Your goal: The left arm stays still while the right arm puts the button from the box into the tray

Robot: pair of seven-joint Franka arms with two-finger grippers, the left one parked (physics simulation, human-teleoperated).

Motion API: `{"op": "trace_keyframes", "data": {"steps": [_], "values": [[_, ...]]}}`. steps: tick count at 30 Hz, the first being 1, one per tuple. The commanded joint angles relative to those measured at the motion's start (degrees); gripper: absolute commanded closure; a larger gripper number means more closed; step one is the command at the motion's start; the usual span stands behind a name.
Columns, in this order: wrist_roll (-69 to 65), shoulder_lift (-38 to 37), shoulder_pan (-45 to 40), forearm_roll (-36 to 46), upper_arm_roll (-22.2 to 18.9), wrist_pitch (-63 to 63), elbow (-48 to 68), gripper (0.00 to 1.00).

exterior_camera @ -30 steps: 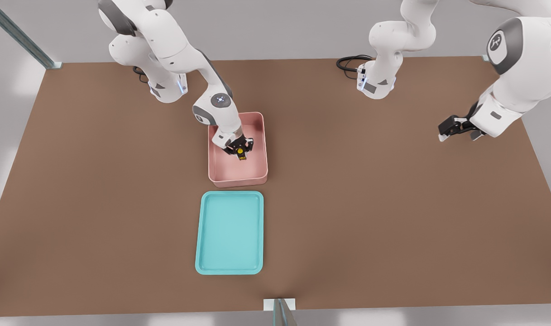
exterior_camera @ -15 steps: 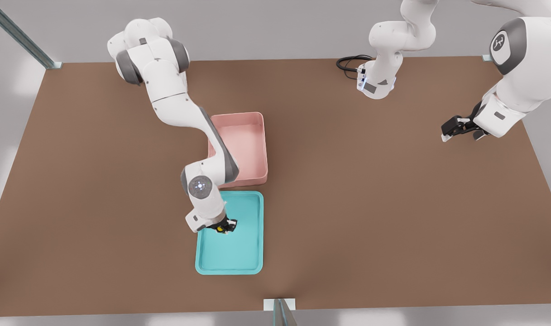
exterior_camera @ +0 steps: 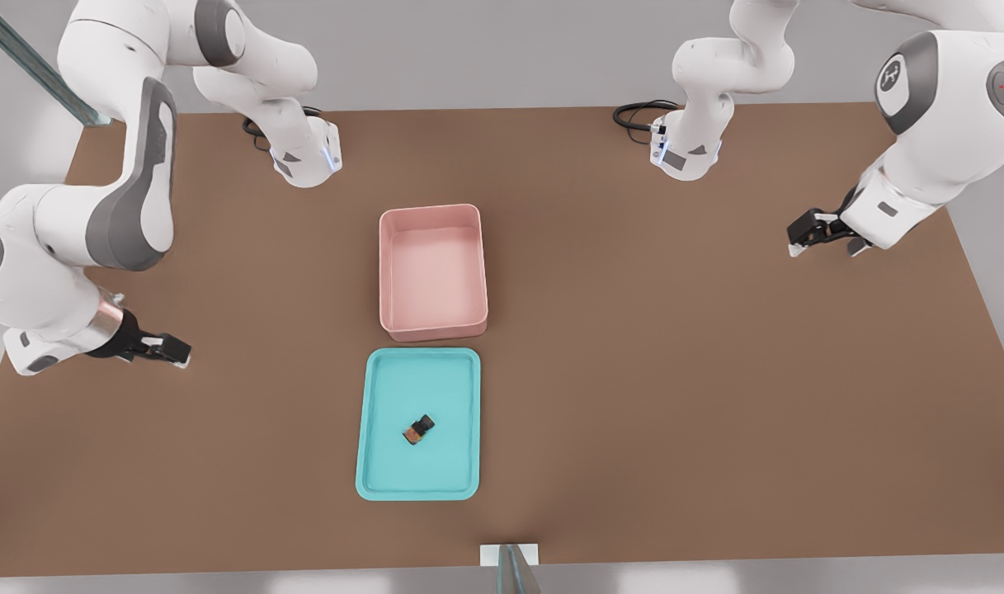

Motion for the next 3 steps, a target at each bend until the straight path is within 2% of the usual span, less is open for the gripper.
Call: {"op": "trace_keyframes", "data": {"steps": [1, 3], "values": [[-30.5, 0.6, 0.5, 0.6, 0.2, -8.0, 0.1, 0.0], [-30.5, 1.0, 0.0, 0.6, 0.2, -8.0, 0.1, 0.0]]}}
